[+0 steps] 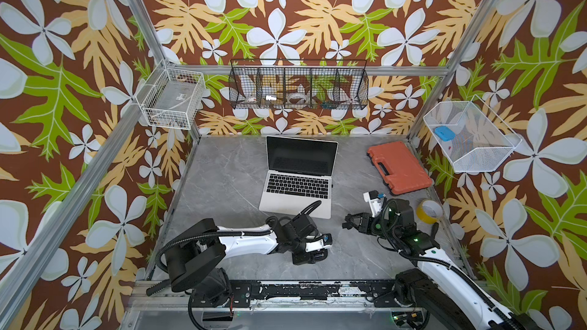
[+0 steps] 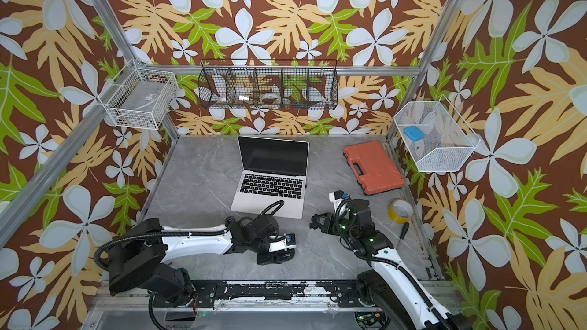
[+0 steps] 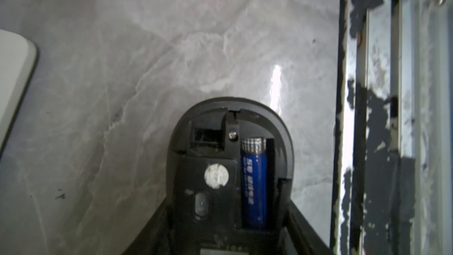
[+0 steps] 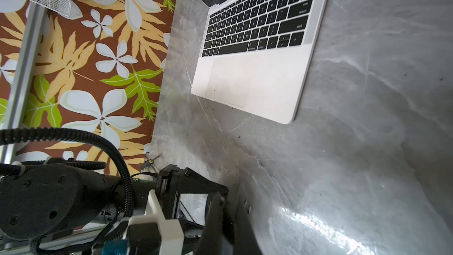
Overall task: Insert the wireless mouse receiver into the laptop
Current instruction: Pick up the mouse from the center of the board, then close the lid on the mouse.
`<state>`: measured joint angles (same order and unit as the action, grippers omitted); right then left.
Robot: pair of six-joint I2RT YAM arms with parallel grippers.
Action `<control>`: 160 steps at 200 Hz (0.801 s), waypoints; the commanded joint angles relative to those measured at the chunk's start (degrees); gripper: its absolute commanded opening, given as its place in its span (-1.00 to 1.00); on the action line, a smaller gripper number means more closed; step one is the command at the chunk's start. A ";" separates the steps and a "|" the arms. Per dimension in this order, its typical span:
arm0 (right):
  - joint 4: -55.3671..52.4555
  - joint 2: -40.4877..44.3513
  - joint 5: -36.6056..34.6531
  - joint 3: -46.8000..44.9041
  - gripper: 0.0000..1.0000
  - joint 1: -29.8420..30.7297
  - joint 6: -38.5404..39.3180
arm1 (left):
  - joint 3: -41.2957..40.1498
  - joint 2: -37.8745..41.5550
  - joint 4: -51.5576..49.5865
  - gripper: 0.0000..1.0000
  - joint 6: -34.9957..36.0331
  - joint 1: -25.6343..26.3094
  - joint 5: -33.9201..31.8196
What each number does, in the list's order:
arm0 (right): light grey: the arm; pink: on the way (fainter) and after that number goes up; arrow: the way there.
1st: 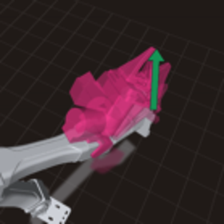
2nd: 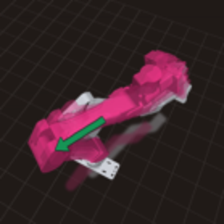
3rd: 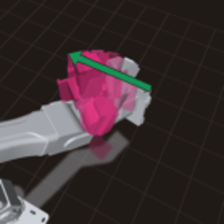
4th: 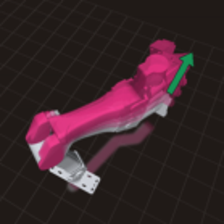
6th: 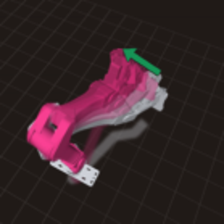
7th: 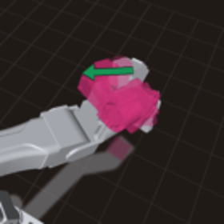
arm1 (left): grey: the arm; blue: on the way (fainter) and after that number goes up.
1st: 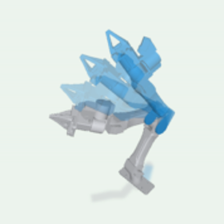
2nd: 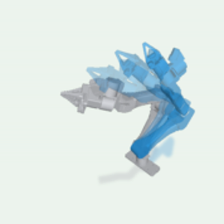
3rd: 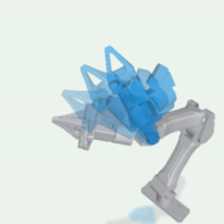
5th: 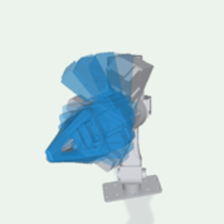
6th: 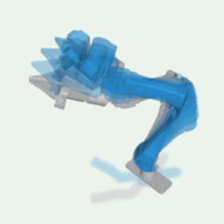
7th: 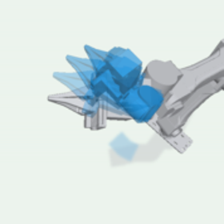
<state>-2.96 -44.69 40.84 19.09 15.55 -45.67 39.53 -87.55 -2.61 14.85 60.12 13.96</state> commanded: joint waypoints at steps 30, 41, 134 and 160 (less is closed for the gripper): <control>11.31 0.99 5.52 -6.89 -1.00 0.96 -11.15 | -4.15 -3.64 22.01 -0.07 -11.10 0.00 0.45; 12.92 0.04 5.24 -7.39 -1.00 2.21 -11.37 | -4.66 -4.28 22.63 -0.07 -10.58 0.00 0.55; 23.08 -12.22 3.24 -7.93 -1.00 9.23 -12.34 | -3.94 -7.41 20.54 -0.12 -9.49 0.04 -1.73; 22.96 -13.10 3.17 -8.19 -1.00 9.41 -12.03 | -3.58 -7.85 20.28 -0.13 -9.67 0.00 -1.73</control>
<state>17.67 -57.21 43.68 11.07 24.77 -57.87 35.57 -94.91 18.50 5.30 60.14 12.88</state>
